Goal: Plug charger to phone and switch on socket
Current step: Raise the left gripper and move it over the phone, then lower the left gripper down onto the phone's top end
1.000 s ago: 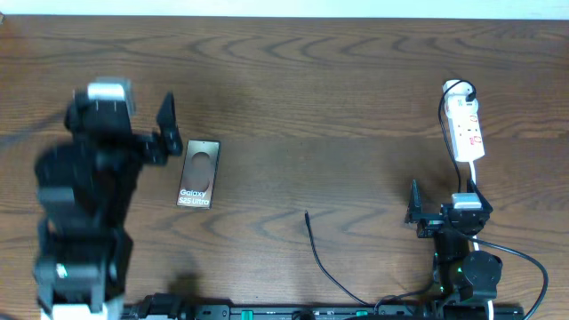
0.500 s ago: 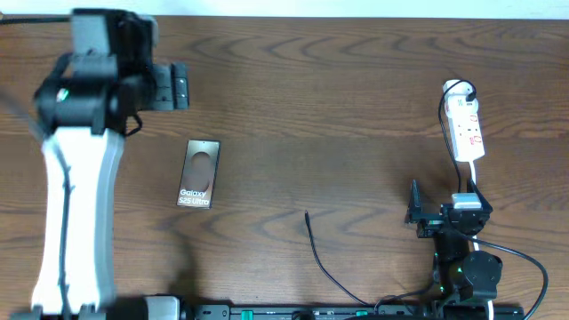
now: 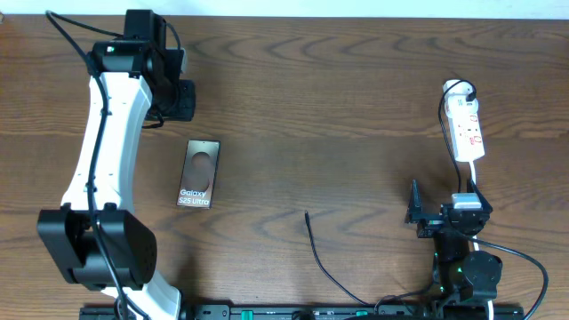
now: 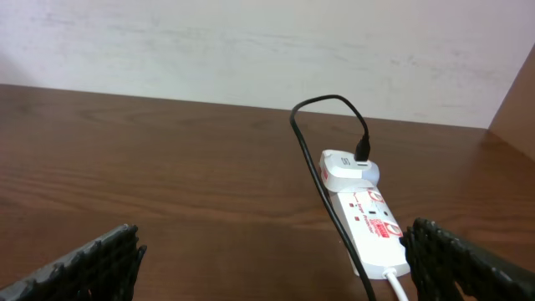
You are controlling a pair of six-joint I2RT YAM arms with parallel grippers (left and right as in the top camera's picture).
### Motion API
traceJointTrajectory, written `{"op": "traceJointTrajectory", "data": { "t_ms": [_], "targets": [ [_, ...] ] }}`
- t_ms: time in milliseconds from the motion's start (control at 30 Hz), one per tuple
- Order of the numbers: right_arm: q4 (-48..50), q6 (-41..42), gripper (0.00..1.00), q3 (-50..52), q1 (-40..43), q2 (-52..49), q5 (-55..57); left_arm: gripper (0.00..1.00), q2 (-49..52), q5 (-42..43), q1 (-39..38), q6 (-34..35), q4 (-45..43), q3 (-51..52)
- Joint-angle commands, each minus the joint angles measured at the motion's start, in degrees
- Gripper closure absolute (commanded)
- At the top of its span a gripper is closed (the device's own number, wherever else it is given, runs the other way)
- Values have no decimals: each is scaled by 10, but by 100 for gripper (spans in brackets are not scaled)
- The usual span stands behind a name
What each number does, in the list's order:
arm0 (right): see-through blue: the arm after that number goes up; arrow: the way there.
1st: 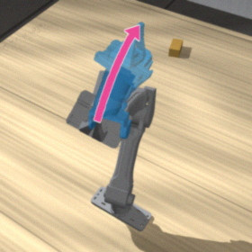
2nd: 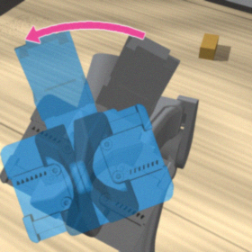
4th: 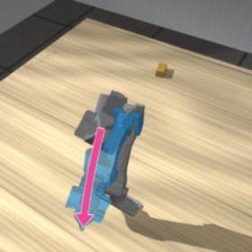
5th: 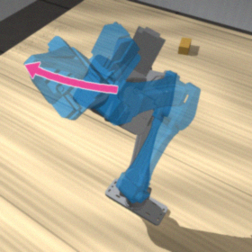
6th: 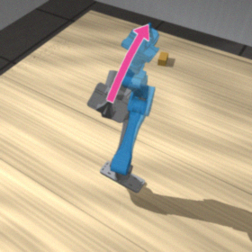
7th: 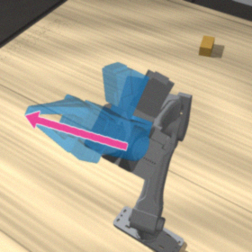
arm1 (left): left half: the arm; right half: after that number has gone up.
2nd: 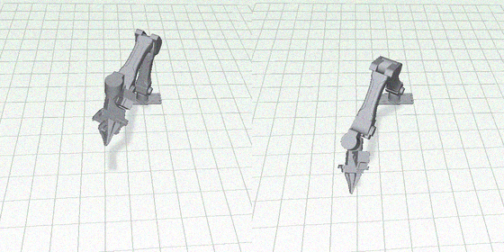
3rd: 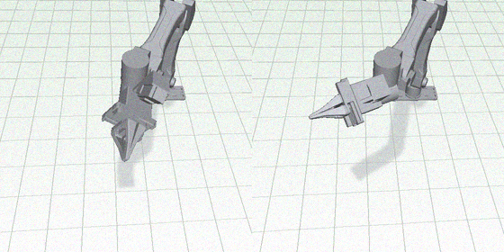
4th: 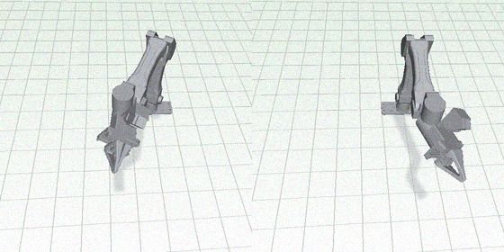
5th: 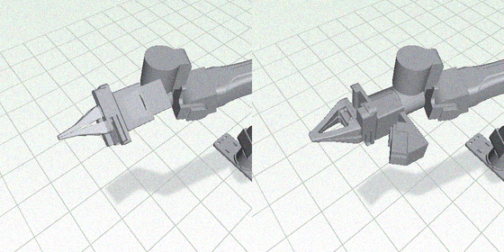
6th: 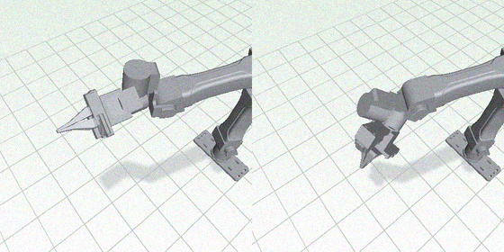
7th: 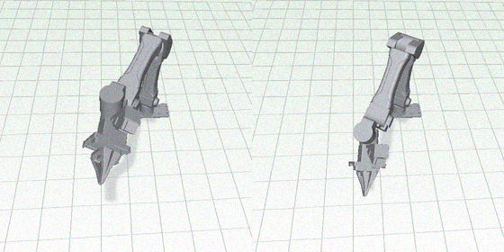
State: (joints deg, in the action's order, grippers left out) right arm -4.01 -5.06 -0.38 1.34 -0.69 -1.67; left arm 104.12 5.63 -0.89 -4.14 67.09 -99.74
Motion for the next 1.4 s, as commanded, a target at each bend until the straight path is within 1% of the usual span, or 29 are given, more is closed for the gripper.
{"op": "traceJointTrajectory", "data": {
  "t_ms": [0, 300, 767, 933, 1100, 1367],
  "targets": [
    [-2, -6, 1, 1, -11, 3, -1, 3, 6, 6, -1, -1, 1, -8],
    [-2, -6, 1, 1, -11, 3, -1, 2, 6, 6, -1, -1, 2, 4],
    [-3, -6, 1, 1, -11, 3, -1, 2, 6, 9, -1, -1, -7, 112],
    [-2, -6, 1, 1, -11, 3, -1, 2, 6, 19, -1, -1, -41, 165],
    [-2, -6, 1, 1, -11, 3, -1, 2, 6, 19, -1, -1, -106, 229],
    [-2, -6, 1, 1, -11, 3, -1, 2, 7, 19, -1, -1, -170, 296]
  ]
}}
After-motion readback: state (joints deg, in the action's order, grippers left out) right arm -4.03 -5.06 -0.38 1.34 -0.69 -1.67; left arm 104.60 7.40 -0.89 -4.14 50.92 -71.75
